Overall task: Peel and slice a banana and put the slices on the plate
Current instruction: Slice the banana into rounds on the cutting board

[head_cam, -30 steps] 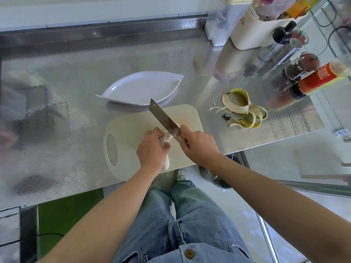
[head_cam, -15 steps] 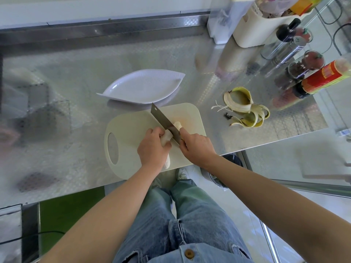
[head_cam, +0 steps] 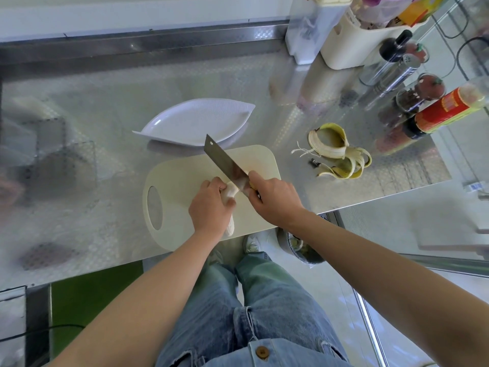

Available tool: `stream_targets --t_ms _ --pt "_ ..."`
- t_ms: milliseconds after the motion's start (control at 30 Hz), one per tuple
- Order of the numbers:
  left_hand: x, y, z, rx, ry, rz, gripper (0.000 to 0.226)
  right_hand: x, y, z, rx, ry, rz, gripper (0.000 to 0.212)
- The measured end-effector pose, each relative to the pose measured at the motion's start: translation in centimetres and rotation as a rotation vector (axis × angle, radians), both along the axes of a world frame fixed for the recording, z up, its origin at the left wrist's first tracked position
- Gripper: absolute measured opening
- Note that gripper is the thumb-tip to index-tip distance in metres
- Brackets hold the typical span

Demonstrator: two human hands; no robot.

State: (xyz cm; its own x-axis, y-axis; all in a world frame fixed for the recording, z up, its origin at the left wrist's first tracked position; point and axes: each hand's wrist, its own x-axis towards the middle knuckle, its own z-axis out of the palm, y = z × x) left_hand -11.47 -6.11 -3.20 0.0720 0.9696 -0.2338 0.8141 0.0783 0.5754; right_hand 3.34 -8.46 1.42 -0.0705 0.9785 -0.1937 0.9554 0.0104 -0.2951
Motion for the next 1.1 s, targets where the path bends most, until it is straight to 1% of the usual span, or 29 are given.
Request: stream_targets --t_ms 333,433,600,700,900,1100 --pt "0.0 0.0 0.1 -0.002 -0.004 -0.005 0.022 -0.1 -0.4 -0.2 -0.036 -0.046 0.024 0.018" --pt "0.0 0.0 0.1 -0.009 -0.010 -0.011 0.024 -0.4 -0.2 -1.0 -0.066 -0.064 0.024 0.021" --pt "0.0 -0.1 0.1 -0.022 -0.018 0.005 0.022 -0.8 -0.2 -2.5 -0.116 -0.057 -0.007 0.021" --pt "-0.1 -0.1 0.1 -0.019 -0.025 0.002 0.023 -0.7 -0.3 -2.5 -0.107 -0.052 -0.006 0.022" --pt "0.0 0.0 -0.1 -0.006 0.003 0.007 0.022 -0.3 0.1 -0.6 0.006 0.011 -0.035 0.012" --pt "0.0 0.0 0.0 -0.018 0.000 0.016 0.019 -0.2 0.1 0.1 -0.028 -0.016 -0.002 0.017"
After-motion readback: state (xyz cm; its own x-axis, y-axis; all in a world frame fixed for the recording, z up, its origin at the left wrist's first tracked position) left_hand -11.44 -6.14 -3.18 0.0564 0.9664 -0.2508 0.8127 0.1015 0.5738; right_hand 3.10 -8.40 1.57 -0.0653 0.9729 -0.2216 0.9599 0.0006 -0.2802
